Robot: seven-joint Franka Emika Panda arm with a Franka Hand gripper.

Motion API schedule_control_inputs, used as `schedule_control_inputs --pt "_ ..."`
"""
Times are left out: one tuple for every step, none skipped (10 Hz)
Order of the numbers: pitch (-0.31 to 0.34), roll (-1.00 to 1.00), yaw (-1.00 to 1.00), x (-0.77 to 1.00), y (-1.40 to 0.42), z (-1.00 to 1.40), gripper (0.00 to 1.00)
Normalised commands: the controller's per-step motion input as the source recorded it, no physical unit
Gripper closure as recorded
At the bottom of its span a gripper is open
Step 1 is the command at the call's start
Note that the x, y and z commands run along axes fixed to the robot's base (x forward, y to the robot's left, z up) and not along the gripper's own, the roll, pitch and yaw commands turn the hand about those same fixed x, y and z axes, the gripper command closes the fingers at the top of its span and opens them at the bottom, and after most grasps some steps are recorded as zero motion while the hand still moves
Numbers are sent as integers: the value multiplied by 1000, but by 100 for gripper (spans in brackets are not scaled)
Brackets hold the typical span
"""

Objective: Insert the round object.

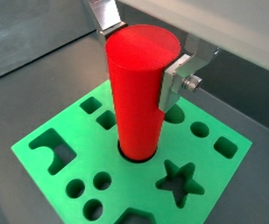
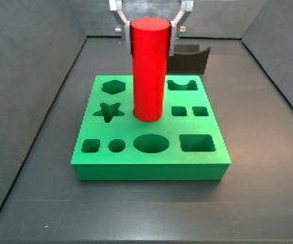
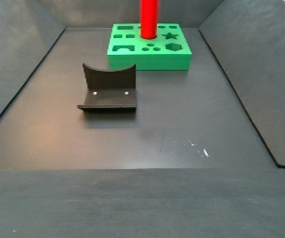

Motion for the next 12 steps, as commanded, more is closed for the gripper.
schedule_control_inputs --pt "0 170 0 -134 163 -426 100" --pt "0 141 0 -49 91 -423 100" --pt "0 80 0 -89 0 -374 100" --pt "0 0 -63 -157 -80 -326 100" --pt "0 0 -103 -177 -120 -280 100" --pt "0 0 -89 -140 -140 -251 100" --pt "0 -6 -49 -40 -143 -251 100" --pt "0 -81 -80 0 -109 -280 100" --pt "-17 -56 -60 43 -154 -397 100" --pt "-1 -29 -49 83 -189 -389 100" --pt "0 -43 -23 86 -37 -174 100" --pt "29 0 0 49 0 0 100"
